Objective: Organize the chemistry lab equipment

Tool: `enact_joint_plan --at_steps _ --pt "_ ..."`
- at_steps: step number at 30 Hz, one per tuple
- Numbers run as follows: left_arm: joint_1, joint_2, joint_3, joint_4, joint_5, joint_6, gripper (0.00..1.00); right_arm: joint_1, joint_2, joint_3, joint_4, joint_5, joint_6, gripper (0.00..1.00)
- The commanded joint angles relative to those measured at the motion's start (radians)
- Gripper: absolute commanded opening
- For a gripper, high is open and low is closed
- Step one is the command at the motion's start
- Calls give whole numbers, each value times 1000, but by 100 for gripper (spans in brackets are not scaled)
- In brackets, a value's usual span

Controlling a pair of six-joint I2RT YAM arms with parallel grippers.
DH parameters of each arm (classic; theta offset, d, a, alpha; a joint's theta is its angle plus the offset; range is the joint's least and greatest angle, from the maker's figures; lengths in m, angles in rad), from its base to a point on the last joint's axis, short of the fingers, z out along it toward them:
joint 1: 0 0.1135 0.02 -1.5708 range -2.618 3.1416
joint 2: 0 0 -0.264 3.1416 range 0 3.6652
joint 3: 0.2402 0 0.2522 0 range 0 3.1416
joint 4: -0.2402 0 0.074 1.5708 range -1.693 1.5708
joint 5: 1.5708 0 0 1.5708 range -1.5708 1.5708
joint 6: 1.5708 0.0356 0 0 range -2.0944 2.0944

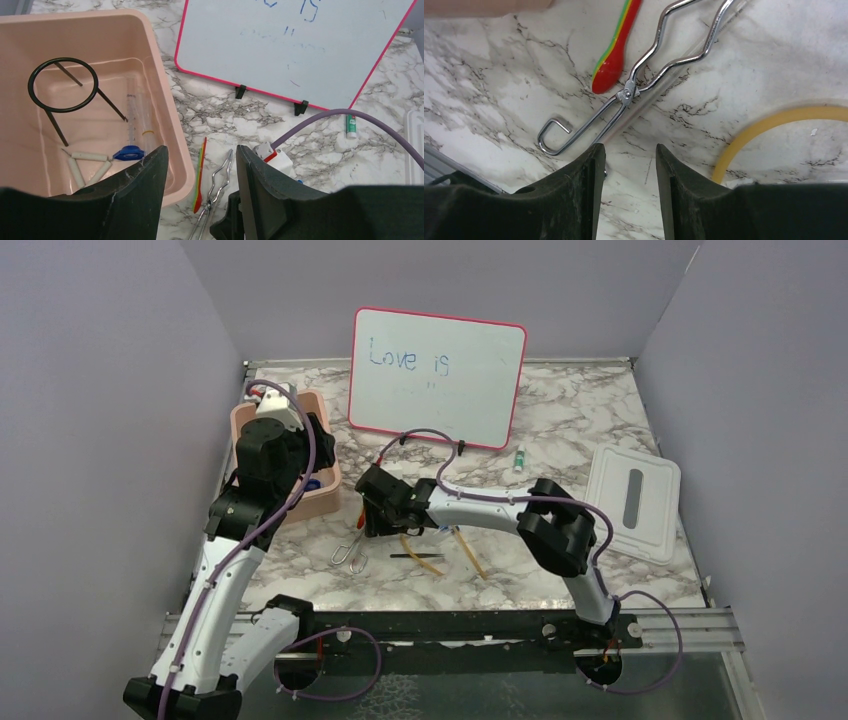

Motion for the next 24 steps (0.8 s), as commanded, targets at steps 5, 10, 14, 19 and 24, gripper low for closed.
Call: enact_joint_plan --at_steps 5,10,14,19,24 --pt "-22 -36 2 -5 -42 7 56 1 66 26 31 47 188 42" --pt "-34 -44 -4 -8 -51 15 56 -1 84 11 81 40 210 41" --pt "-39 -49 -4 -10 -58 21 57 -7 89 -13 98 27 234 39" --pt "-43 -54 -10 -14 -62 21 57 -13 88 -37 110 16 282 33" --pt "-44 -59 -13 -16 -58 19 57 -20 59 -87 123 28 358 23"
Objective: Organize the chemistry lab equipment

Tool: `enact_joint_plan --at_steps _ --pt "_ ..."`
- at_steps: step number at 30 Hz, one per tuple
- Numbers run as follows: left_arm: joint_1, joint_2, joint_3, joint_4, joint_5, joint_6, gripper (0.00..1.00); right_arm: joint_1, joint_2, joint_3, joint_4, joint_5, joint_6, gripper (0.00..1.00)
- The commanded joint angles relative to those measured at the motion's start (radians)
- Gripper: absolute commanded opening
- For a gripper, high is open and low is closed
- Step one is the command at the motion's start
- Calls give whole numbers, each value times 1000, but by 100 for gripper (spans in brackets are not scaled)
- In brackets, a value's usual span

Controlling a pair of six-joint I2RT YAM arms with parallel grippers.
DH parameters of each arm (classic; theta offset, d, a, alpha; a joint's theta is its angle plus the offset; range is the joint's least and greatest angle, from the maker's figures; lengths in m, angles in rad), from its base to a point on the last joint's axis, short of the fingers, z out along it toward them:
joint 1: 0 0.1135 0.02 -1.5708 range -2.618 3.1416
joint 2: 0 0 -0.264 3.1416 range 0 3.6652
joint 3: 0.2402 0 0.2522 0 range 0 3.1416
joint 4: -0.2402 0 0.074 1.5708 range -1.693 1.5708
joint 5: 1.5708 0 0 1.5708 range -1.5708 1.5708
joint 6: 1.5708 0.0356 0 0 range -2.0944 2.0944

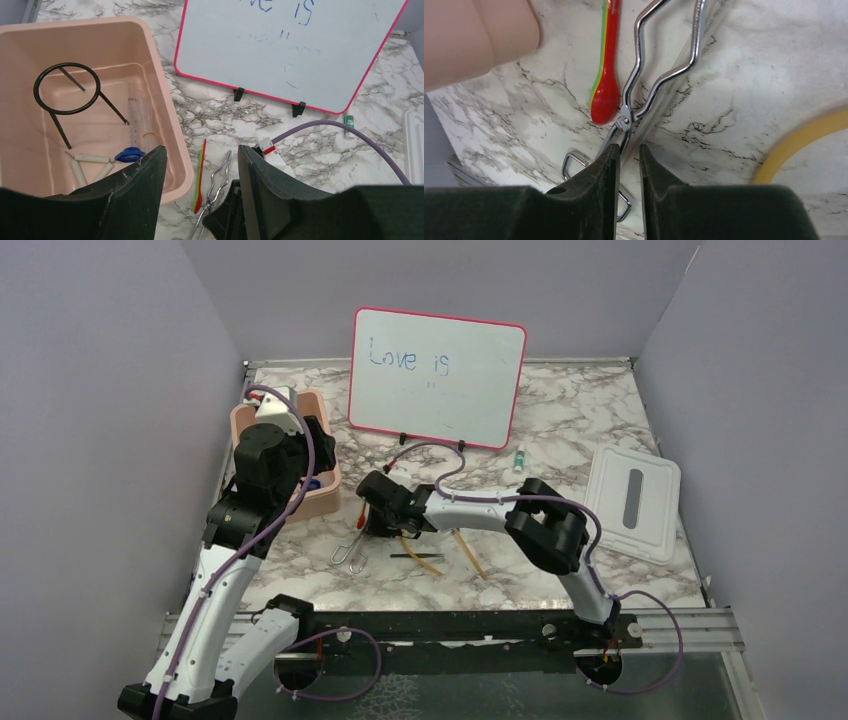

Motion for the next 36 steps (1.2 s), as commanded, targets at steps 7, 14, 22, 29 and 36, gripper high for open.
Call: enact_joint_plan --at_steps 7,14,22,29,36 --pt "-4 -19 -21 -6 17 -11 58 -20 -135 -190 75 76 151 11" --pt "-5 -11 -42 6 91 -46 59 -37 -261 -303 134 87 165 3" --pt "-5 6 -68 6 194 -101 69 -59 -407 -463 332 35 66 1" --pt "-5 86 -108 107 556 -216 74 -69 -586 -582 538 1 -182 1" --pt "-4 64 -173 298 724 -284 68 -69 -733 -664 720 -86 -301 1"
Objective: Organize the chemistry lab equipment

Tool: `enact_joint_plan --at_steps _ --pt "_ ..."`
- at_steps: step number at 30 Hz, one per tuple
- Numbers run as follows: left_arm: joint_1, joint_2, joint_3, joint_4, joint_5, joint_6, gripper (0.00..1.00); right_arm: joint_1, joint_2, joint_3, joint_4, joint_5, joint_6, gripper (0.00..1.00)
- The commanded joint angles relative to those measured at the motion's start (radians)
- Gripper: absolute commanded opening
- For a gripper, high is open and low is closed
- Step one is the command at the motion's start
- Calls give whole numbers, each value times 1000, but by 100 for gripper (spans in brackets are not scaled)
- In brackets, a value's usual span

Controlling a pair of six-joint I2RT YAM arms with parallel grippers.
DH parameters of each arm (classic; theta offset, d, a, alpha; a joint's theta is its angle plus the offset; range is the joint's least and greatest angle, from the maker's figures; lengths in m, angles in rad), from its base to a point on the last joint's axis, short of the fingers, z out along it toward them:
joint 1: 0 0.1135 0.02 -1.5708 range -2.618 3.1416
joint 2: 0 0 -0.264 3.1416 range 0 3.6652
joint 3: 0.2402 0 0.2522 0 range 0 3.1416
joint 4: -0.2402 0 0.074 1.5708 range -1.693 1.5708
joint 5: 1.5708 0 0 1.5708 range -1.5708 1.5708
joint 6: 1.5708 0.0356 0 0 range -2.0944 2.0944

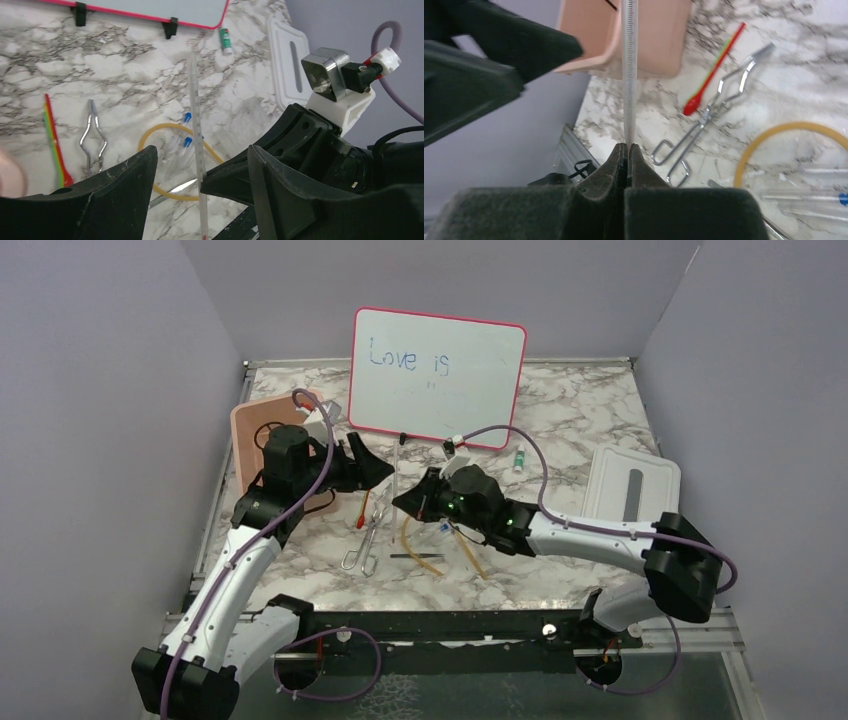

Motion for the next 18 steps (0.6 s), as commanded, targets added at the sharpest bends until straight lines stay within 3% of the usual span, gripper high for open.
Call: enact_joint_plan --at_steps 1,4,10,16,18 --pt "-4 -26 -23 164 167 -72 67 -5 -73 -33 173 -67 -118 1" --pt "-4 -27 -58 235 232 -115 62 -5 -84 -29 212 -97 -139 1" --pt "-4 -38 -80 249 248 -130 36 -5 -98 -20 240 -106 -139 1" --pt "-4 -41 -101 225 264 -111 27 -5 -103 2 232 -105 -128 1" --pt "-4 -46 -105 209 266 -96 19 -5 -96 9 232 -106 -128 1"
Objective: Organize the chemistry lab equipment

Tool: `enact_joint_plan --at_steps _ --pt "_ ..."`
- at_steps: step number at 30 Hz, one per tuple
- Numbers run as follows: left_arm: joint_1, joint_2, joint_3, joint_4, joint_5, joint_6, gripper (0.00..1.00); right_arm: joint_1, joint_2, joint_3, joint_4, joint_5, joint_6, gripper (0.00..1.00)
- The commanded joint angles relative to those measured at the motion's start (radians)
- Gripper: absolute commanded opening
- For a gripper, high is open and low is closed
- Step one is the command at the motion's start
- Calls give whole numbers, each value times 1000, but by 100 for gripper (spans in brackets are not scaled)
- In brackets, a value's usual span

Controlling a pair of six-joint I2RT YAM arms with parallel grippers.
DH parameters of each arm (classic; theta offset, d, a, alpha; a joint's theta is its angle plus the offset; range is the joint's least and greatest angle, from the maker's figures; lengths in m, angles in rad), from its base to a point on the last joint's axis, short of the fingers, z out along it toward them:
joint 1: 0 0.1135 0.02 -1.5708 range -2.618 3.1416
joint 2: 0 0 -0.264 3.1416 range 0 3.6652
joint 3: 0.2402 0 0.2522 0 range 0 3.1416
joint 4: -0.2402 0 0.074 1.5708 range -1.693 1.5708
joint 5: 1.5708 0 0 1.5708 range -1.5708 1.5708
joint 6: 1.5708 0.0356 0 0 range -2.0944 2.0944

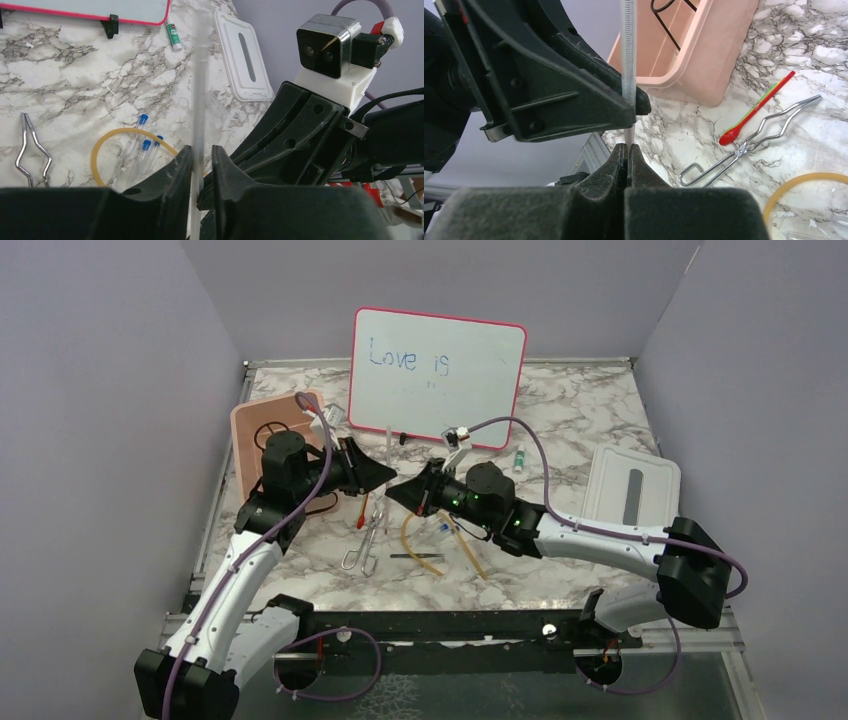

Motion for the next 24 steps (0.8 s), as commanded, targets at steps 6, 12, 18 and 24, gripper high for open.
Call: enact_joint_plan --at_steps 6,12,18,24 --pt "-5 -35 52 -115 -114 117 0 -4 -21 37 14 -43 -6 28" --pt "-3 48 214 -276 -337 249 0 -4 -98 -11 -10 -34 -19 50" --pt "45 227 426 -441 -652 351 0 -4 -181 -75 -74 29 -6 51" --pt "214 366 531 -471 -772 376 0 -4 -240 -146 -77 47 29 51"
